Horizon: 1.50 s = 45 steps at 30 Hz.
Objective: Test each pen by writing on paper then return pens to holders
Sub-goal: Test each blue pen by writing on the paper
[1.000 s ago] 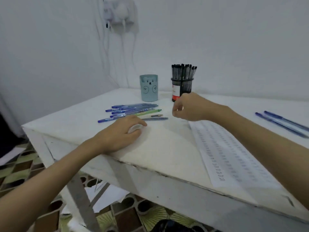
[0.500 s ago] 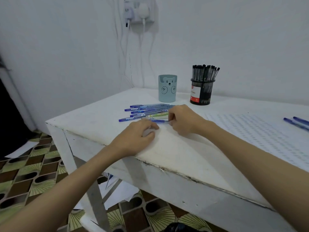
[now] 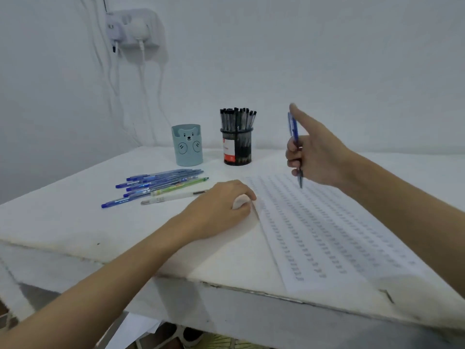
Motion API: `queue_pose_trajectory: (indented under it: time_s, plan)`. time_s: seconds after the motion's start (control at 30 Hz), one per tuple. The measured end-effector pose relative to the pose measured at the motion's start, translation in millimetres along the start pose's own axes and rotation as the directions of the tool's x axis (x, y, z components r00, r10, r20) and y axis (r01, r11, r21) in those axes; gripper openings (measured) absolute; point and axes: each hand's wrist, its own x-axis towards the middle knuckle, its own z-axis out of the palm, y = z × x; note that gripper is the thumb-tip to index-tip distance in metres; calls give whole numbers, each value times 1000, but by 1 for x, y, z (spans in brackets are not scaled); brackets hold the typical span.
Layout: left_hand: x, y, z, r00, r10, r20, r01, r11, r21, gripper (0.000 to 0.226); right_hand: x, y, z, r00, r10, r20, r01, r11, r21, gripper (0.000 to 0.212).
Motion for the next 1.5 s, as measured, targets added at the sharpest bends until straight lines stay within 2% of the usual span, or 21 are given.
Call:
queue_pose_trajectory:
  time_s: [0.07, 0.17, 0.3, 0.43, 0.5, 0.6, 0.77, 0.9, 0.97, 1.07, 1.23, 1.37, 1.5]
  plan:
    - [21, 20, 16, 998, 33, 53, -32, 999, -9, 26, -9, 0, -24, 999, 26, -46, -15, 974, 226, 68]
    - [49, 40, 33, 990, 76, 118, -76, 997, -4, 27, -15, 1, -49, 993, 21, -112, 26, 913, 406, 69]
    - [82, 52, 51, 985, 85, 153, -88, 996, 10, 29, -15, 7, -77, 986, 7, -169, 80, 861, 502, 56]
    - [97, 48, 67, 983, 92, 160, -86, 995, -46, 29, -14, 16, -89, 981, 1, -192, 99, 853, 512, 66]
    - [96, 42, 69, 985, 100, 143, -84, 990, -109, 29, -12, 22, -90, 978, -14, -207, 109, 883, 456, 63]
    - [91, 30, 57, 991, 88, 103, -70, 982, -173, 32, -6, 33, -87, 975, -59, -216, 140, 912, 386, 34]
    - [77, -7, 31, 996, 65, 60, -51, 975, -215, 31, 1, 46, -84, 989, -29, -146, 75, 945, 319, 52]
    - [79, -22, 29, 997, 64, 51, -52, 975, -216, 30, 4, 46, -83, 973, -17, -230, 77, 965, 252, 62]
    - [82, -26, 30, 995, 69, 69, -52, 974, -219, 30, 4, 49, -84, 959, -48, -281, 81, 991, 107, 53]
    - [84, -29, 33, 992, 79, 102, -58, 977, -203, 27, 4, 55, -87, 930, -140, -339, 108, 988, -112, 27]
    - [83, -27, 35, 993, 101, 67, -91, 986, -137, 26, 3, 56, -90, 907, -160, -390, 106, 982, -155, 17]
    - [84, -24, 37, 988, 129, 79, -121, 987, -102, 24, 1, 56, -93, 864, -262, -430, 135, 943, -303, 29]
    - [83, -24, 39, 984, 150, 94, -140, 984, -108, 36, -1, 60, -95, 892, -241, -383, 86, 921, -379, 44]
